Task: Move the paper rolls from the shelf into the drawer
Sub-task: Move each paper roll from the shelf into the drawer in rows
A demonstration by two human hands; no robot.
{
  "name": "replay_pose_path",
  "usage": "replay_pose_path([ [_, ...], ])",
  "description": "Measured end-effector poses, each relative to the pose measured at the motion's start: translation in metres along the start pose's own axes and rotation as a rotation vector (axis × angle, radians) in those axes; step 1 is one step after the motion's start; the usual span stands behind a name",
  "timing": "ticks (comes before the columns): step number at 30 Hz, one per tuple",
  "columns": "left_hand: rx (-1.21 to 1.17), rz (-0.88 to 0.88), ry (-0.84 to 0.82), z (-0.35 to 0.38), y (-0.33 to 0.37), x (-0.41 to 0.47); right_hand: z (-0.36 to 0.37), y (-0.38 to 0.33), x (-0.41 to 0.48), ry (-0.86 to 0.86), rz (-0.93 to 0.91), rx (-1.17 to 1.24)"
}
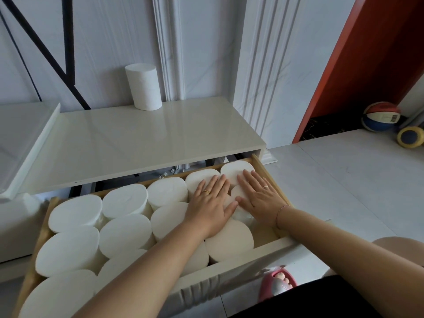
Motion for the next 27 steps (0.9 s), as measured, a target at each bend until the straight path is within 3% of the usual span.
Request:
replay_pose_path([
  [7,0.007,0.020,-0.025,0.001,-0.013,-0.007,-0.002,0.000,0.002,0.001,0.032,-0.017],
  [12,0.101,-0.010,0.043,-0.003,-0.045,-0.017,-0.056,-0.043,0.023,0.344,-0.070,0.224],
  [17,0.216,-0.171,0.173,-0.020,-0.100,-0.024,-0.082,-0.104,0.087,0.408,-0.140,0.567],
  [22,0.142,-0.340,0.271,-0.032,-0.140,-0.025,-0.084,-0.149,0.153,0.417,-0.197,0.644],
  [27,0.130,-0.481,0.265,-0.024,-0.169,-0.019,-0.087,-0.174,0.220,0.415,-0.160,0.754],
])
Point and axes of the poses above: each hand's wrist, its own x-axis towards the middle knuckle, its own z-axis out of the palm, y = z × x, the point moved 9 cm from there along x, towards the middle knuckle, and after that the axes turned 15 degrees about x, right-handed, at the moved point
